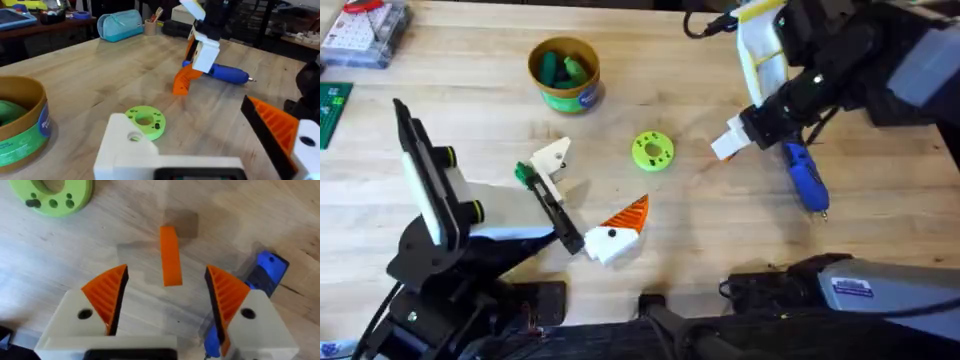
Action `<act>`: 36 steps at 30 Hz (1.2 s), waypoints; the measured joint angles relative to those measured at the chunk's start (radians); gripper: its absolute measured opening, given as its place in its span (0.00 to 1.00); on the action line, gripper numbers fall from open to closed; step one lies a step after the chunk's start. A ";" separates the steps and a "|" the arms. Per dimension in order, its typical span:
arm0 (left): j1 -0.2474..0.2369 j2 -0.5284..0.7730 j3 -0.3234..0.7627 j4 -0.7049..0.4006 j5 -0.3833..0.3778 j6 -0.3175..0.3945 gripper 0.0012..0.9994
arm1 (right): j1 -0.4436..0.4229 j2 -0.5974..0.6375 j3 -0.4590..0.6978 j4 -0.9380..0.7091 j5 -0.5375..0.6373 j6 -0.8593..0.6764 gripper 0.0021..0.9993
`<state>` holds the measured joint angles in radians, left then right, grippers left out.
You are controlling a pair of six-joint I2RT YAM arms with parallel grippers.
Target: Pick up the gripper from the table and insert it into the empty holder that is missing its gripper. Then pick up a screw, insert it into the mounting hole, and use the screwdriver to tighten it. Finally, clean up the table by picking up the vegetable and placing it into the bucket.
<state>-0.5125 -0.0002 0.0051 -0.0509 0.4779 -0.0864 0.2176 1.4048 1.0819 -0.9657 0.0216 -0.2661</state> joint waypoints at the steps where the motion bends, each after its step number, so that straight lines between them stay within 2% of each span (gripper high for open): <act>1: 0.000 0.000 0.000 0.000 0.000 0.000 0.99 | 0.000 0.013 -0.001 0.006 0.000 0.000 0.90; 6: 0.000 0.000 0.000 0.000 -0.003 0.000 0.99 | 0.000 0.073 -0.013 0.016 0.000 0.000 0.90; 8: 0.000 0.000 0.000 0.000 -0.003 0.000 0.99 | 0.000 0.085 -0.013 0.016 0.000 0.001 0.86; 10: 0.000 0.000 0.000 0.000 -0.003 0.000 0.99 | 0.000 0.089 -0.014 0.016 0.000 0.000 0.78; 18: 0.000 0.000 0.000 0.000 -0.003 0.000 0.99 | 0.000 0.089 -0.014 0.038 0.000 0.005 0.23; 22: 0.000 0.000 0.000 0.000 -0.003 0.000 0.99 | 0.000 0.089 -0.014 0.050 0.000 0.004 0.02; 30: 0.000 0.000 0.000 0.000 -0.003 0.000 0.99 | 0.000 0.081 0.005 -0.003 0.000 0.013 0.01; 36: 0.000 0.000 0.000 0.000 -0.003 0.000 0.99 | -0.001 0.011 0.116 -0.034 -0.088 0.056 0.01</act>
